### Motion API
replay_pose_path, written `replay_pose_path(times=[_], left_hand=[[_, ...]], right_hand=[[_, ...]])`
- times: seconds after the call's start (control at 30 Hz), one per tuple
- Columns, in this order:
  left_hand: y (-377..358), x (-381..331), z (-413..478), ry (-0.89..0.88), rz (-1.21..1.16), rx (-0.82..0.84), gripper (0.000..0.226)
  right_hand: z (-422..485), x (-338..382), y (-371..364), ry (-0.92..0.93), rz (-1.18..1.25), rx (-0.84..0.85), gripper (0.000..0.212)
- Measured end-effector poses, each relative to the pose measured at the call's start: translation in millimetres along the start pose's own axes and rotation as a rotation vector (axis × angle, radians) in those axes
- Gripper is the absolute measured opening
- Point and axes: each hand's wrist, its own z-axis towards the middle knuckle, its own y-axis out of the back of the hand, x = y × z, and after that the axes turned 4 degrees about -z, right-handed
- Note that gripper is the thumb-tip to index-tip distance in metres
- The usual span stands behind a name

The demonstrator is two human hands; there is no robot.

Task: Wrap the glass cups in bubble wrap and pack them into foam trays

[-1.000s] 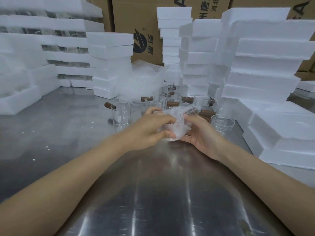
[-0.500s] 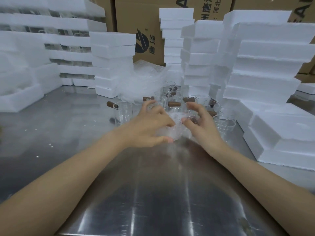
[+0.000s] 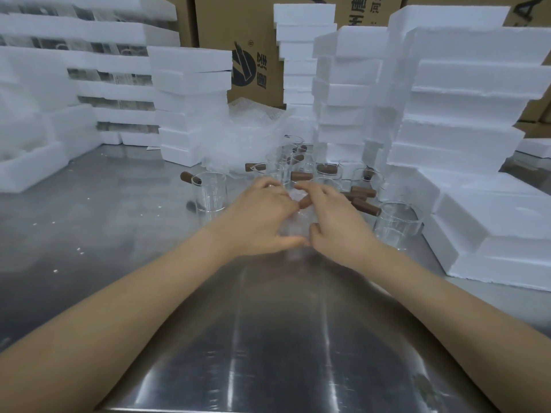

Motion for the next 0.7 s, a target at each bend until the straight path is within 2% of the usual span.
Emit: replay_pose_path(times=[0.13, 0.3, 0.37, 0.47, 0.53, 0.6, 0.7], left_hand=[[-2, -3, 2, -0.010, 0.021, -0.035, 0.040], [-7, -6, 0, 0.037, 0.059, 0.010, 0.049], [-7, -8, -2, 0.050, 0.042, -0.022, 0.048], [-3, -11, -4, 0.050, 0.000, -0.157, 0.045], [-4, -10, -4, 0.051, 0.028, -0.157, 0.043], [-6, -10, -1, 0.082, 0.028, -0.059, 0.049], [-8, -10, 5, 0.190, -0.095, 0.029, 0.056]], right_hand=[[7, 6, -2, 0.041, -0.153, 0.044, 0.074], [5, 2, 1, 0.120, -0.210, 0.073, 0.078], [1, 1, 8, 0.135, -0.163, 0.077, 0.076], [-5, -1, 32, 0.137, -0.064, -0.091, 0.064], [-3, -6, 52, 0.005, -0.118, -0.281, 0.061], [2, -16, 71, -0.229, -0.252, -0.398, 0.048], [2, -35, 91, -0.462, -0.448, -0.371, 0.036]])
